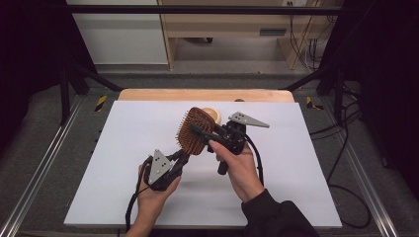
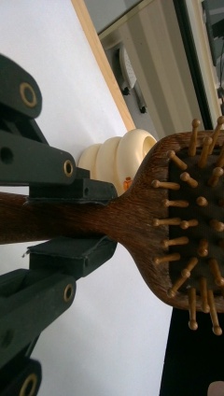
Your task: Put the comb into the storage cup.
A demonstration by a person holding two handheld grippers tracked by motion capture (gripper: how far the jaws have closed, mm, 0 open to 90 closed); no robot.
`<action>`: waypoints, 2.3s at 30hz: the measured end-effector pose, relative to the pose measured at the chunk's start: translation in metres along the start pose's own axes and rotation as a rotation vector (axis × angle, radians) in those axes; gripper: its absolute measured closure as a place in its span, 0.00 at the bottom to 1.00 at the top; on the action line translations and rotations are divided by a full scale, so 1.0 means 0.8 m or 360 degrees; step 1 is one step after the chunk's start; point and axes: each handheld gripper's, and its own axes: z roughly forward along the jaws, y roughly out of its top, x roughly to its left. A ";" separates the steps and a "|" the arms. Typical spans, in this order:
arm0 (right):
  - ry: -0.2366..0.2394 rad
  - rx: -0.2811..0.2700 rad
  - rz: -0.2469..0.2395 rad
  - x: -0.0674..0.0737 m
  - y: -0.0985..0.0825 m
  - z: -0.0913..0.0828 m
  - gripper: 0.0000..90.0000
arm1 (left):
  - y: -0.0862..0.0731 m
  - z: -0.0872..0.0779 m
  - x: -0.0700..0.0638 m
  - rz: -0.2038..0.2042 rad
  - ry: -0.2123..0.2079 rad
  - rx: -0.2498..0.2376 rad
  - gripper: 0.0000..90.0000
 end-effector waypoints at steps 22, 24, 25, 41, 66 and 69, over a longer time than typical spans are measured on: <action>-0.0055 0.0032 -0.0026 0.010 -0.006 0.013 0.58 | -0.012 0.000 0.006 -0.0098 -0.0030 0.0009 0.80; -0.0055 0.0036 -0.0030 0.009 -0.006 0.013 0.58 | -0.013 0.000 0.006 -0.0103 -0.0032 0.0010 0.80; -0.0056 0.0036 -0.0027 0.009 -0.006 0.013 0.58 | -0.013 0.000 0.006 -0.0111 -0.0032 0.0010 0.80; -0.0053 0.0011 -0.0035 0.008 0.000 0.013 0.58 | -0.014 0.000 0.013 -0.0252 -0.0049 -0.0024 0.59; -0.0082 0.0015 -0.0020 -0.009 0.011 0.038 0.57 | -0.053 -0.059 0.066 -0.0386 0.0133 0.0101 0.07; -0.0083 0.0009 -0.0024 -0.009 0.014 0.038 0.57 | -0.057 -0.064 0.071 -0.0402 0.0161 0.0086 0.06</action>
